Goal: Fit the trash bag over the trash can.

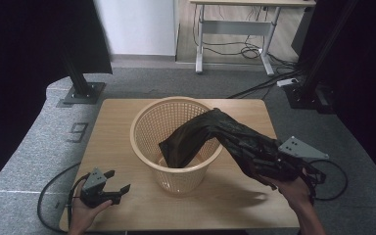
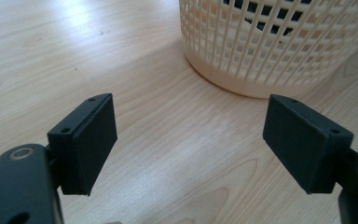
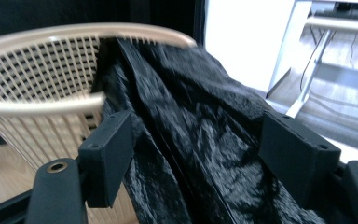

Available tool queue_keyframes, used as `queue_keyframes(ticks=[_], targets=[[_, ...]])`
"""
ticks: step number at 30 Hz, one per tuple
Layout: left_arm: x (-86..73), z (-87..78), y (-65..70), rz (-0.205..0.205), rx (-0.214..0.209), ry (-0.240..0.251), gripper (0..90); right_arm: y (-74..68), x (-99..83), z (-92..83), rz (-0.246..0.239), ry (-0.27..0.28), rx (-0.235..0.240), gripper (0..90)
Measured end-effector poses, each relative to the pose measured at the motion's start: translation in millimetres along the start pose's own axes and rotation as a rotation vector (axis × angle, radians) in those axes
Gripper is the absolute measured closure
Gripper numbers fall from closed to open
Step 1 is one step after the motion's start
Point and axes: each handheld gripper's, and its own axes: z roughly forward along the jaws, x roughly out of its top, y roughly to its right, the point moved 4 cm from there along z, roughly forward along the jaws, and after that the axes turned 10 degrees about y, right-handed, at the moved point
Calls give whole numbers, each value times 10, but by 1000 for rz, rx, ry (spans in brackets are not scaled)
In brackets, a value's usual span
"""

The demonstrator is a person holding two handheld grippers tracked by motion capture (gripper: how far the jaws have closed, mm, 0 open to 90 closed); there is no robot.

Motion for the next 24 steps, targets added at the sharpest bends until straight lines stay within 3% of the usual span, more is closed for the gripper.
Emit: queue_keyframes(ticks=[4,9,15,18,24], targets=[[52,-16,-11,-12,-8,15,169,63,-136,90,21,-35,21,329],[189,-81,-13,-23,-27,57,168,119,-191,245,45,-42,76,624],[423,-186,5,-1,-38,93,171,86,-99,331,17,-26,94,866],[540,-237,22,7,-53,112,174,65,-36,345,11,-14,100,885],[707,-326,22,-8,-75,163,180,15,129,387,-15,18,160,887]])
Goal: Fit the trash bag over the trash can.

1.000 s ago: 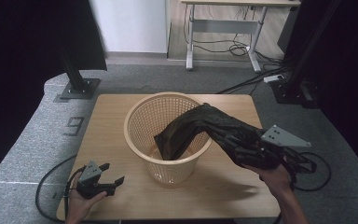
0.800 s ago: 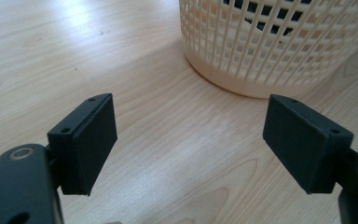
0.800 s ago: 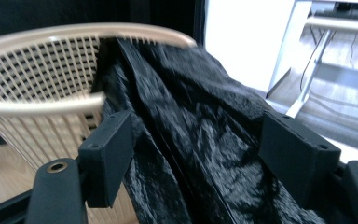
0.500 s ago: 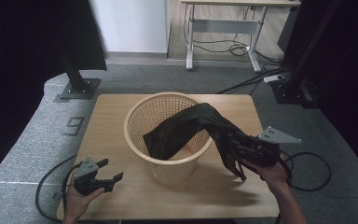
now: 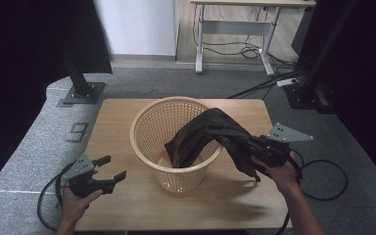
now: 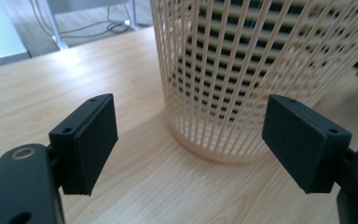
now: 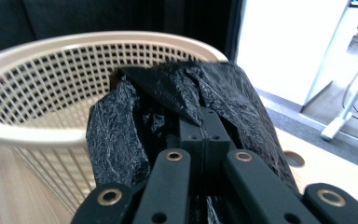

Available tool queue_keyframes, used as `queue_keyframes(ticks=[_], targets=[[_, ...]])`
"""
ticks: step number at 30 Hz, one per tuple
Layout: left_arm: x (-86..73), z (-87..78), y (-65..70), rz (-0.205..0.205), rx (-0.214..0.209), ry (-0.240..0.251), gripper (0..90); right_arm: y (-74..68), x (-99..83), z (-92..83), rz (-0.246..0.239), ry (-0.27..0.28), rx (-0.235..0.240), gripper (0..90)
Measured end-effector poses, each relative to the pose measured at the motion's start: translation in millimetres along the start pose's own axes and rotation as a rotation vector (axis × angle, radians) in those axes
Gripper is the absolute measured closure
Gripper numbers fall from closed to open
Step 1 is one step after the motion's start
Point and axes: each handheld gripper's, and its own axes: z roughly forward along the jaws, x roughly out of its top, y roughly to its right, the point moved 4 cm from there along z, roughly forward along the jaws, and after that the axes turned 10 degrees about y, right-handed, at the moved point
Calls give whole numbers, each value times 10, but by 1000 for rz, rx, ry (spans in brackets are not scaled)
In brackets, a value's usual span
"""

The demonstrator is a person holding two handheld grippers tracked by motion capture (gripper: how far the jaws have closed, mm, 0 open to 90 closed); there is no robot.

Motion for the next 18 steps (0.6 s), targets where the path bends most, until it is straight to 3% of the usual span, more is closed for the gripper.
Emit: queue_keyframes(ticks=[6,11,16,18], targets=[[181,-31,37,0,-20,39,193,-63,266,90,13,38,37,889],[252,-21,81,15,-30,42,196,-225,565,262,1,71,70,889],[281,-34,100,22,-34,51,200,-403,899,376,-14,164,83,890],[282,-44,98,23,-33,52,200,-442,907,427,-30,146,77,889]])
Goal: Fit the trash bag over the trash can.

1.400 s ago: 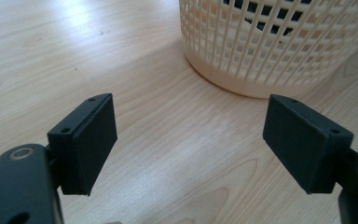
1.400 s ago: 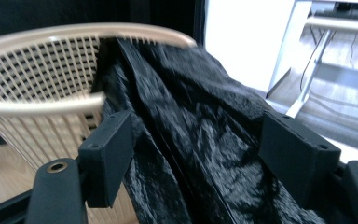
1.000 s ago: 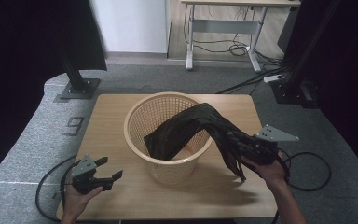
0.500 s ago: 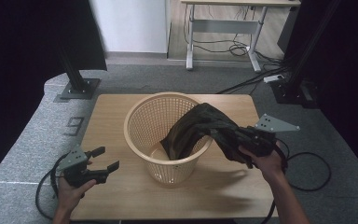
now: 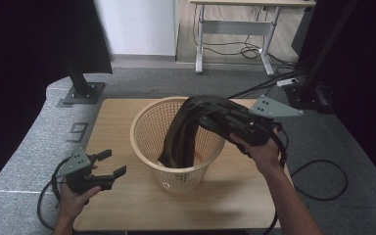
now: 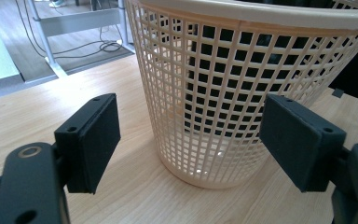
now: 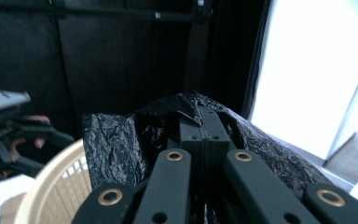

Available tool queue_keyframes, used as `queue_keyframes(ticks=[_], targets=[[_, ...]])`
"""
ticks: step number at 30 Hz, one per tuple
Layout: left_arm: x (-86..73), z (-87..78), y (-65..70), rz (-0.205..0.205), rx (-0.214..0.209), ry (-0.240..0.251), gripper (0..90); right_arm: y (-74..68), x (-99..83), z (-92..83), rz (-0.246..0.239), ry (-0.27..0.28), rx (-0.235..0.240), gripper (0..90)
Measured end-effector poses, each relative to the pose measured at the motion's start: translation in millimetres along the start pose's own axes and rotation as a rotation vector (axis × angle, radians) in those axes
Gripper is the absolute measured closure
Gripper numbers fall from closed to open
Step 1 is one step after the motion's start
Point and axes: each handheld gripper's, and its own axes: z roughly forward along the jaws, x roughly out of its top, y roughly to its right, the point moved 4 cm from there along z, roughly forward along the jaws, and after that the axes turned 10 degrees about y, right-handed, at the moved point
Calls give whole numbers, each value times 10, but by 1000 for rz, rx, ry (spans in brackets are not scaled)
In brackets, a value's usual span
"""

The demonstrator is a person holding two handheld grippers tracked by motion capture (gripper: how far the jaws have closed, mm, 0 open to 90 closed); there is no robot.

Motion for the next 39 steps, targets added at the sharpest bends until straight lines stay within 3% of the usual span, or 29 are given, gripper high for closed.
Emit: queue_keyframes(ticks=[1,3,4,5,6,7,8,12,15,18,22,24,26,30,31,36,39], targets=[[-1,-5,-4,1,2,0,200,0,0,0,0,0,0,889],[-5,-14,-12,-1,4,2,200,-16,-92,69,-10,-53,-15,873],[-9,-17,-15,-4,6,4,200,-16,-168,106,-11,-91,-18,820],[-14,-19,-21,-2,6,2,200,-12,-256,140,-6,-128,-15,730],[-20,-19,-24,-3,7,1,200,0,-427,183,32,-193,16,557],[-27,-18,-27,-4,7,1,200,0,-427,183,32,-193,16,557],[-35,-14,-30,-5,9,0,200,25,-497,150,74,-185,22,430],[-61,-1,-47,-1,13,-12,201,70,-453,-9,121,-123,13,335],[-67,4,-53,-6,15,-11,202,122,-393,-210,107,-95,-34,308],[-68,8,-42,-3,14,-10,202,183,-422,-404,78,-114,-77,298],[-53,16,-23,1,13,-9,202,235,-570,-601,69,-153,-94,285],[-32,25,-17,3,12,-9,202,242,-608,-622,69,-164,-92,288],[-3,32,-8,8,9,-8,202,253,-695,-628,62,-194,-78,355],[56,29,18,17,9,-4,202,279,-800,-536,47,-206,-45,681],[70,24,26,20,11,-6,202,279,-800,-536,47,-206,-45,681],[170,-5,77,34,0,3,209,220,-727,-367,55,-175,-5,873],[240,-19,88,35,-7,16,212,172,-684,-291,44,-170,7,882]])
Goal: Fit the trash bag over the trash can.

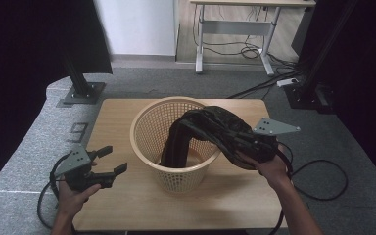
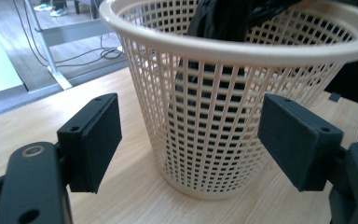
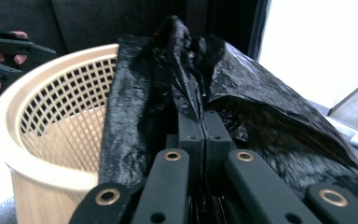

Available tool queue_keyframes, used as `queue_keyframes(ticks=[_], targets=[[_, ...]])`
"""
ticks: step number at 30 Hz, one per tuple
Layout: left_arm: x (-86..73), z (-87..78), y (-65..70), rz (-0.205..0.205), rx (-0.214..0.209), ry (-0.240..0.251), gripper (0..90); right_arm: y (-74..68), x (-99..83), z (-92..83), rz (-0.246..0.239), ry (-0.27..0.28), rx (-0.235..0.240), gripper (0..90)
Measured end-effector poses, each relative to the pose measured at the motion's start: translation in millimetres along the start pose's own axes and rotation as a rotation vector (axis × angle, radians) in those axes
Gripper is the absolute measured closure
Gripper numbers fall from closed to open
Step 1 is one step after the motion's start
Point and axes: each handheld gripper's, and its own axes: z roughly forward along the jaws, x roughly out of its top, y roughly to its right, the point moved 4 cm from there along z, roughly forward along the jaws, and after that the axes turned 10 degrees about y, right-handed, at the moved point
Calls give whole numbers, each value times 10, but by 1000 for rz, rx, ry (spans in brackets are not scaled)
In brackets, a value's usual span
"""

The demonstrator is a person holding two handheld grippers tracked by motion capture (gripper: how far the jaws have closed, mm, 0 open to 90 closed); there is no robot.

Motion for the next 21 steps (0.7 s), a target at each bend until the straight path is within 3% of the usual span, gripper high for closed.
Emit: queue_keyframes(ticks=[7,21], targets=[[152,17,-5,-17,-33,37,228,-138,146,174,-31,10,27,886],[316,204,55,18,-42,5,283,-317,251,346,-20,35,109,888]])
